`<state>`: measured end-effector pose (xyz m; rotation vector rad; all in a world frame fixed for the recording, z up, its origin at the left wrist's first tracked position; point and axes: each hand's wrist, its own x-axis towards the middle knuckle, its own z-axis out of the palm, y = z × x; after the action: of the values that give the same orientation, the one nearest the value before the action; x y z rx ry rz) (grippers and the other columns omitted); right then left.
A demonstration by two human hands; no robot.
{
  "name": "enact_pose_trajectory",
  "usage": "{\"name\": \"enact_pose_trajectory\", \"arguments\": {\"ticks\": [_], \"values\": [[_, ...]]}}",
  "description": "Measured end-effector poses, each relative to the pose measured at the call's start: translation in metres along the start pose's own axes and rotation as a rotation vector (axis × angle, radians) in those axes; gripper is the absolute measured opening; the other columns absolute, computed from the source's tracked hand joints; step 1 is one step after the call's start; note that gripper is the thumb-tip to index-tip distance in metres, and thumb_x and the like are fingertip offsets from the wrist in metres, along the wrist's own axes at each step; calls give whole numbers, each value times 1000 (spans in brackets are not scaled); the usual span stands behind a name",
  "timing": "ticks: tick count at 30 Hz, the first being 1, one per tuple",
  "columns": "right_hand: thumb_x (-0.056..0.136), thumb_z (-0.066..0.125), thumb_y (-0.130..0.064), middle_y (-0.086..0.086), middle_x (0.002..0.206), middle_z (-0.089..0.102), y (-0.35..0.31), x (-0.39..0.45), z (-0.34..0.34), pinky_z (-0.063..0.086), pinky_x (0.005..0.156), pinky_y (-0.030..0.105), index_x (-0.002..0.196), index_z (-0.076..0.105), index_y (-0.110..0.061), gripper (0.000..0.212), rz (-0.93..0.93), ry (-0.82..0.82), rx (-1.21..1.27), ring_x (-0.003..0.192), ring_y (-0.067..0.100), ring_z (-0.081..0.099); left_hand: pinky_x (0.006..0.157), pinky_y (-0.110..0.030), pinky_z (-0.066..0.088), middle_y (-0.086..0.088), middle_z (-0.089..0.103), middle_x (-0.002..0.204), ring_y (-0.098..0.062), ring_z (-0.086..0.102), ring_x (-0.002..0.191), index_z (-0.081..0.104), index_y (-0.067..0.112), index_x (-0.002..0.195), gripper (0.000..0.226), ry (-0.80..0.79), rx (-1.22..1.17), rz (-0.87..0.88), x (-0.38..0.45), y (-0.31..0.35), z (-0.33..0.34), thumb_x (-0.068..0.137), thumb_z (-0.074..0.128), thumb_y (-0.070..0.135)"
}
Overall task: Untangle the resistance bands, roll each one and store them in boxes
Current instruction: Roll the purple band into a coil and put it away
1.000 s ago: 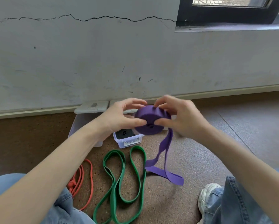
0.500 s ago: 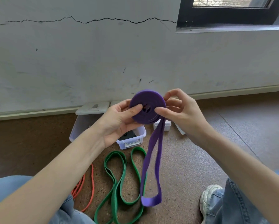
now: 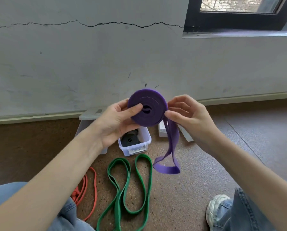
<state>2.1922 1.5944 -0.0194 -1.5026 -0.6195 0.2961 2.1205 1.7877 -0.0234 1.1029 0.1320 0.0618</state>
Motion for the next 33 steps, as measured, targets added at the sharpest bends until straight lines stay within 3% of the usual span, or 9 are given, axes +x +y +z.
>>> {"name": "enact_pose_trajectory", "arguments": {"ticks": [6, 11, 15, 19, 22, 27, 31, 33], "values": [[73, 72, -6, 9, 89, 70, 5, -2, 5, 56, 66, 31, 99, 51, -14, 34, 51, -35, 11, 76, 23, 67, 78, -36, 58, -11, 70, 106, -23, 69, 92, 61, 8, 110, 43, 28, -21, -12, 0, -15, 8, 68, 66, 13], [79, 68, -1, 6, 95, 71, -6, 0, -8, 57, 81, 32, 101, 64, -21, 30, -39, -132, -222, 91, 18, 66, 94, -36, 50, 1, 72, 104, -17, 67, 101, 66, 23, 104, 40, -73, 533, 5, -1, -14, -5, 66, 76, 15], [81, 68, -9, 0, 101, 71, -2, -4, -2, 57, 80, 29, 108, 65, -25, 31, -60, -254, -410, 96, 12, 65, 73, -24, 55, -5, 72, 102, -20, 70, 92, 66, 21, 108, 33, -194, 661, -38, -4, -19, -4, 78, 72, 7], [73, 74, -10, 3, 97, 70, 3, -2, -4, 56, 80, 28, 115, 55, -21, 47, 32, -124, -208, 90, 16, 67, 67, -22, 56, -2, 74, 96, -16, 71, 88, 68, 19, 102, 36, -84, 478, 29, -4, -11, -5, 67, 74, 11], [71, 75, -10, 5, 89, 70, 5, 1, -6, 56, 71, 25, 102, 51, -18, 40, 57, -33, -75, 81, 19, 69, 65, -25, 57, -2, 75, 93, -16, 71, 83, 67, 14, 98, 35, 4, 206, 37, 0, -6, -8, 63, 70, 11], [75, 73, -10, 5, 90, 70, 9, 2, -4, 54, 61, 22, 96, 54, -21, 30, 42, -41, -161, 75, 17, 69, 70, -29, 58, -7, 74, 98, -20, 71, 89, 65, 12, 101, 38, 20, 141, 6, 1, -24, -6, 64, 71, 13], [78, 71, -8, -8, 93, 70, 2, 1, -13, 57, 73, 24, 99, 63, -31, 32, -54, -151, -380, 86, 11, 67, 85, -30, 53, -1, 72, 104, -15, 68, 96, 63, 25, 105, 41, -80, 609, 8, 0, -29, -9, 69, 78, 13], [80, 70, -10, -7, 102, 68, 5, -3, -7, 57, 78, 28, 104, 64, -32, 32, -96, -227, -526, 94, 12, 64, 78, -26, 54, -1, 71, 103, -14, 69, 92, 64, 26, 104, 37, -143, 651, -19, 0, -35, -6, 74, 76, 8]]}}
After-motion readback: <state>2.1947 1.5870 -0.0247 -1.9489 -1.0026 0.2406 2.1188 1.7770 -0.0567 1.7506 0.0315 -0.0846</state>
